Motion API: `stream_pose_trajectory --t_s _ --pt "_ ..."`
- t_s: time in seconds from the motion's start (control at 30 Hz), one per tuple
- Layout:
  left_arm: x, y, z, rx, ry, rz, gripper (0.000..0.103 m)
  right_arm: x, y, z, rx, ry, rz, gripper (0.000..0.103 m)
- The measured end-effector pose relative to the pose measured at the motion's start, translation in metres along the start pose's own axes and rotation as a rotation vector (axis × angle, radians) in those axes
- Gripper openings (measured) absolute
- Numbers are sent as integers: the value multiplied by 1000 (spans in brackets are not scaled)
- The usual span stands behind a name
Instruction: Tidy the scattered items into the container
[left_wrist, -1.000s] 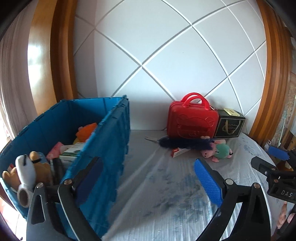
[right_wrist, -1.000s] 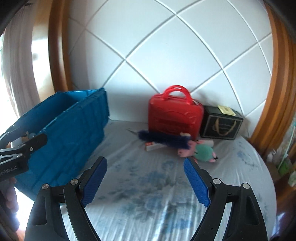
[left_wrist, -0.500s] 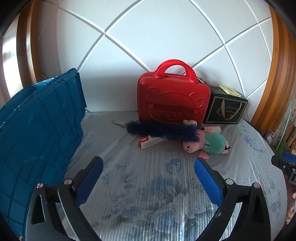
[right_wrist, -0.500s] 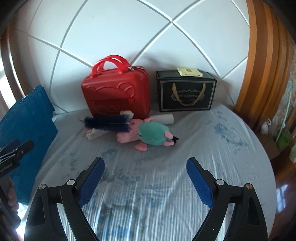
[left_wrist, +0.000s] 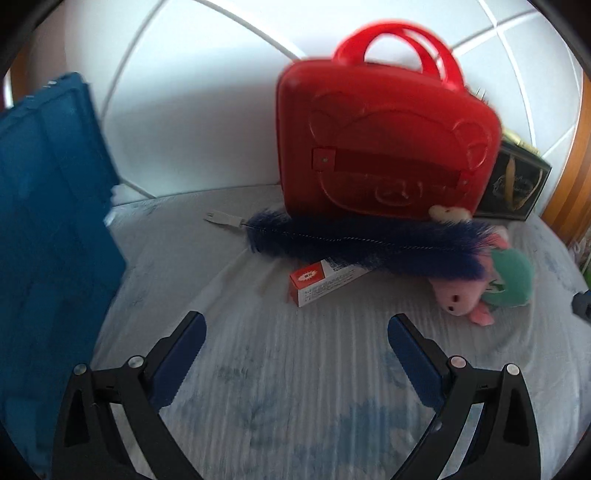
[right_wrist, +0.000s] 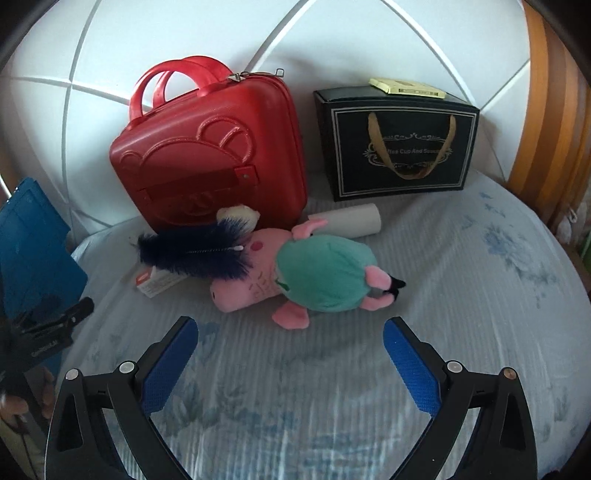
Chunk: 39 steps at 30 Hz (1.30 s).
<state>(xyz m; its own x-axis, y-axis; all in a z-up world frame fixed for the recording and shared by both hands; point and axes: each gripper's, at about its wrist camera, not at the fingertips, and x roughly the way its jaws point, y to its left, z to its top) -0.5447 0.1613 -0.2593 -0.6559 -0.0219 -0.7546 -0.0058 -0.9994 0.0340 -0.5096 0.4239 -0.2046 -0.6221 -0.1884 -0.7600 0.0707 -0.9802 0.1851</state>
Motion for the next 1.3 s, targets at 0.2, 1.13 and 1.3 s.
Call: stream_pose_trajectory --t_s 0.2,1.13,1.3 --pt "98 -10 0 61 28 6 100 55 -14 -4 0 -7 -68 102" --pt "82 -73 -94 1 119 -66 23 62 14 -47 -299 103 200 103" --pt "100 -72 -81 -37 109 -13 33 61 6 -30 -310 29 80 103"
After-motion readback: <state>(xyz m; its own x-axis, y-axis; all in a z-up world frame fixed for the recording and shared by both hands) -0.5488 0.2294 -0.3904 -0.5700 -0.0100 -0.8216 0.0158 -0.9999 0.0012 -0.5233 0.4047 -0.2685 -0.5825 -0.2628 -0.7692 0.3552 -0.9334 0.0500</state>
